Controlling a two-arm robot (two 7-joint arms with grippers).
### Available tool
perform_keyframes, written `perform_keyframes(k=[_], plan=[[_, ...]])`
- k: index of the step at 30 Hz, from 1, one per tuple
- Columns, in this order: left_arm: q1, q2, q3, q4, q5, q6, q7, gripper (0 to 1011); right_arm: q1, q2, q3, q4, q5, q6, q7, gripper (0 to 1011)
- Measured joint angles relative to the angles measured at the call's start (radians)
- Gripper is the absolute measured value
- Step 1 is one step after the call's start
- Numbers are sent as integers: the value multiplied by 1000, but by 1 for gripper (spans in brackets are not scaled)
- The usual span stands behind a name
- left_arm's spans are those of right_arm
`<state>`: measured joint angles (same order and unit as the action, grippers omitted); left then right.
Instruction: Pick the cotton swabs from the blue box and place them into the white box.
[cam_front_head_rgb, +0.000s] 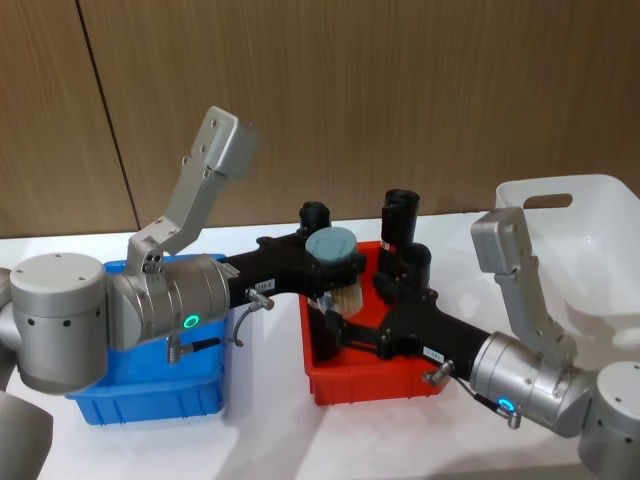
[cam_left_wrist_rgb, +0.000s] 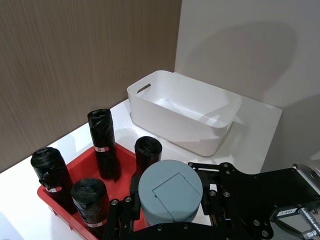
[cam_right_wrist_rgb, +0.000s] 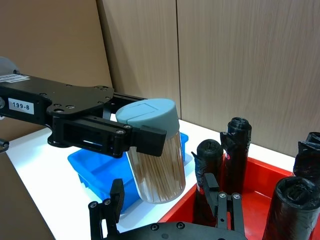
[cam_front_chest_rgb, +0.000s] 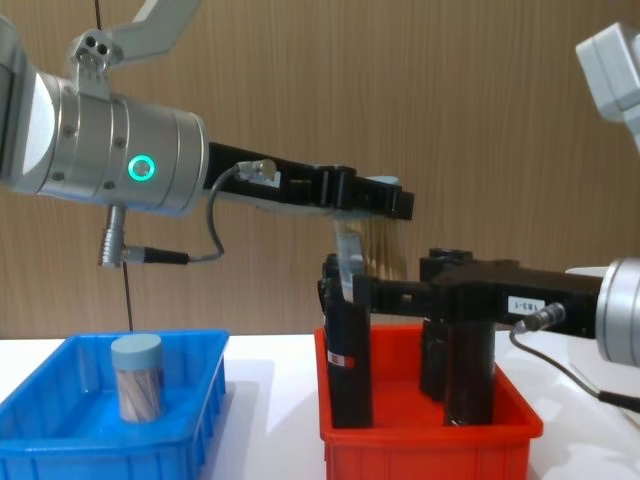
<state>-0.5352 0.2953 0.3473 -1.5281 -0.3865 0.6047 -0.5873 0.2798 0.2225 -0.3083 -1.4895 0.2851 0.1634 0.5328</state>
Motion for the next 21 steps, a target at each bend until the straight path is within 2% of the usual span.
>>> perform_keyframes(k=[21], plan=[[0, 0, 0, 0, 0, 0, 0, 669, 33, -11, -10, 25, -6, -5, 14, 1002]])
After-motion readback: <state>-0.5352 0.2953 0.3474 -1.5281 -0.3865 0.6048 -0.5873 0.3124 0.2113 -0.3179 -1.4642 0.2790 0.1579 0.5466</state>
